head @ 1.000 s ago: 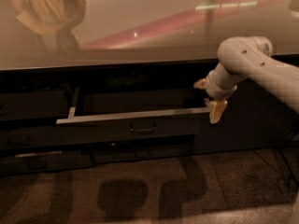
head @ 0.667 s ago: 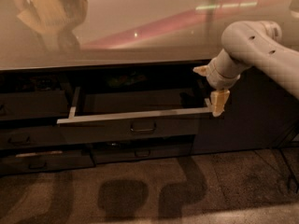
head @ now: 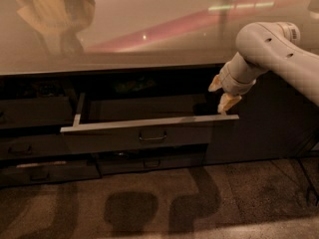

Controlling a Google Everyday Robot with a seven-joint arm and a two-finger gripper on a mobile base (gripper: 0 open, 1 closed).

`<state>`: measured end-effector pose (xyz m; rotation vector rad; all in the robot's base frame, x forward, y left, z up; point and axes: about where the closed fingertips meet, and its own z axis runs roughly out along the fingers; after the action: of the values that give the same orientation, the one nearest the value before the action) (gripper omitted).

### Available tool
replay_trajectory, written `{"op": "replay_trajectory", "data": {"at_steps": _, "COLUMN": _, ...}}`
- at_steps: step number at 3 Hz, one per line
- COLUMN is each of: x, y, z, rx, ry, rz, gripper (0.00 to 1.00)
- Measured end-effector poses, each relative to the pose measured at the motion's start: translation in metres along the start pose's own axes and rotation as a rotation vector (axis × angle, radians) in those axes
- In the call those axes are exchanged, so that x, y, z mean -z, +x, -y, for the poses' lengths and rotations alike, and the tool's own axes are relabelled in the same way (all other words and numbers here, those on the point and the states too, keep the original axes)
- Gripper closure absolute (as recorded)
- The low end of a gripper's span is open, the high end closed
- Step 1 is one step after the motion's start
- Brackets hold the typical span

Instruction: Open top drawer

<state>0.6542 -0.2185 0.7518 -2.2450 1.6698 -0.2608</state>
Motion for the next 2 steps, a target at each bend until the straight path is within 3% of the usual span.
{"op": "replay_trajectory", "data": {"at_steps": 2, "x": -0.0001, "y": 0.0, "z": 0.0, "rx": 0.0, "ry": 0.0, "rz": 0.0, "gripper": 0.88}}
